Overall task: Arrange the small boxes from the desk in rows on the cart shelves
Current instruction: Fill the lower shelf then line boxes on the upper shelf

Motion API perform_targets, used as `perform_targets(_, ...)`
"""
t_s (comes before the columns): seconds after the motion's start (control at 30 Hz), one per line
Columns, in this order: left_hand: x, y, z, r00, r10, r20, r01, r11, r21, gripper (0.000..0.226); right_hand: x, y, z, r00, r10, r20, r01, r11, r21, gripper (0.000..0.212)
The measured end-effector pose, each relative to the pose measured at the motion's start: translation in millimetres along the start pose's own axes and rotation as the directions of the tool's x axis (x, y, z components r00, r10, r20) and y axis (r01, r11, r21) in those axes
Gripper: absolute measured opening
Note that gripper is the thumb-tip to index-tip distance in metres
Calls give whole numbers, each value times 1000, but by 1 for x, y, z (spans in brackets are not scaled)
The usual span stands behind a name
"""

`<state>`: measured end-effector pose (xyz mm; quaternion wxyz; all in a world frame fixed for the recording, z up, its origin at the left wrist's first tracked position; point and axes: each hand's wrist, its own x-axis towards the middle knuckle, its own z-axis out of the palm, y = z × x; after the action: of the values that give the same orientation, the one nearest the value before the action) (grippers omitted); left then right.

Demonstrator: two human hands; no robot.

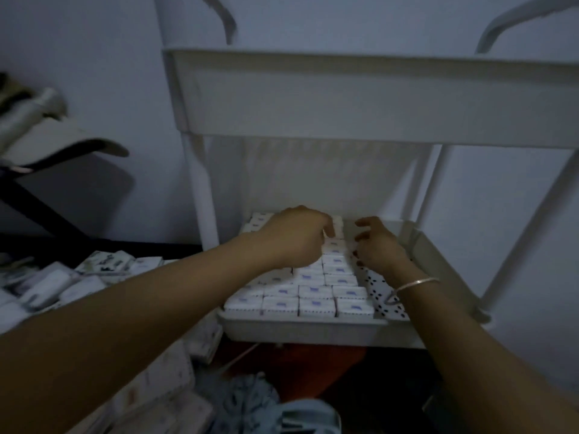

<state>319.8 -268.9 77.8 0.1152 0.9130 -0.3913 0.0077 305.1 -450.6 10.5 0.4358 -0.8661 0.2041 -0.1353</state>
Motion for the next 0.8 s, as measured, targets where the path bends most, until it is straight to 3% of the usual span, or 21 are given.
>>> perform_targets(0.1, -40, 2, -6, 1000, 7, -8, -8, 987, -158, 39, -55, -3, -7, 999, -10, -34, -1, 951, -310, 16)
perform_targets(0.23, -92, 11, -11, 1000, 7, -29, -15, 962, -272, 38, -117, 1, -6, 998, 34, -59, -61, 832, -551, 48)
perform_targets(0.3, -117, 16, -14, 999, -1, -48, -12, 963, -268, 35, -135, 8, -1, 993, -48, -111, -29, 799, -600, 62)
perform_targets(0.47, -197, 24, -27, 981, -55, -187, -11, 943, -333, 34, -168, 24, 2, 948, -275, -157, 119, 770, -627, 61)
perform_targets(0.6, -259, 24, -18, 959, -74, -274, -23, 943, -333, 34, -189, 33, 7, 934, -289, -211, 96, 769, -632, 62)
perform_targets(0.8, -303, 23, 18, 948, -149, -280, 43, 935, -352, 30, -226, 36, 1, 924, -287, -252, 66, 769, -635, 58)
